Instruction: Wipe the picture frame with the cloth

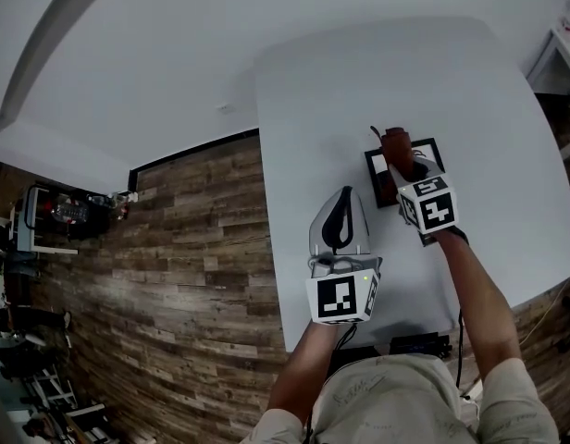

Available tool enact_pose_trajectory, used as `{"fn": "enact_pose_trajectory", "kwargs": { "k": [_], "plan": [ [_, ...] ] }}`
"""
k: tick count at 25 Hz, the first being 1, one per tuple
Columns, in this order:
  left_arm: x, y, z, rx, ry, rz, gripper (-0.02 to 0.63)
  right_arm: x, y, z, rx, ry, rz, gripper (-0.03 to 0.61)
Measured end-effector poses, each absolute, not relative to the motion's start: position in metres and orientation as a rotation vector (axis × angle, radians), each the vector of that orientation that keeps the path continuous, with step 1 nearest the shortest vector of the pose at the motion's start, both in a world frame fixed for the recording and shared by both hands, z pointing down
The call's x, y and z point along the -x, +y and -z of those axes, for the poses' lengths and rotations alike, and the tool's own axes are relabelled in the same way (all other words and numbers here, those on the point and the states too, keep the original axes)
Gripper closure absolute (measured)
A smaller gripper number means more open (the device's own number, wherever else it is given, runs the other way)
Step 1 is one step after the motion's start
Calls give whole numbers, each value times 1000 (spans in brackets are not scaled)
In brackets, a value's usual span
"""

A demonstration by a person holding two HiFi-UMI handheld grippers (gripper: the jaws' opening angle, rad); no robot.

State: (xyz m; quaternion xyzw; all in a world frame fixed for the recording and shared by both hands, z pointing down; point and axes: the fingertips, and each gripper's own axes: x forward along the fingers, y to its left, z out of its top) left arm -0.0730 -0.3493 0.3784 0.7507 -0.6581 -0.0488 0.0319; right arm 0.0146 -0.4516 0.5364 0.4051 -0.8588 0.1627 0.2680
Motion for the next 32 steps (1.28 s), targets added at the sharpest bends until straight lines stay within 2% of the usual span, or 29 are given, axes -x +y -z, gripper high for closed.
{"fn": "enact_pose_trajectory", "kwargs": {
  "k": [9, 17, 32],
  "plan": [
    [83, -338, -395, -2286, -2027, 103, 614, 29, -468, -604, -869, -2154, -535, 485],
    [87, -340, -402, -2270, -2023, 111, 614, 21, -468, -626, -879, -2094, -558, 485],
    [54, -344, -421, -2303, -1921, 61, 614, -126, -504, -632, -1131, -1900, -608, 485]
  ]
}}
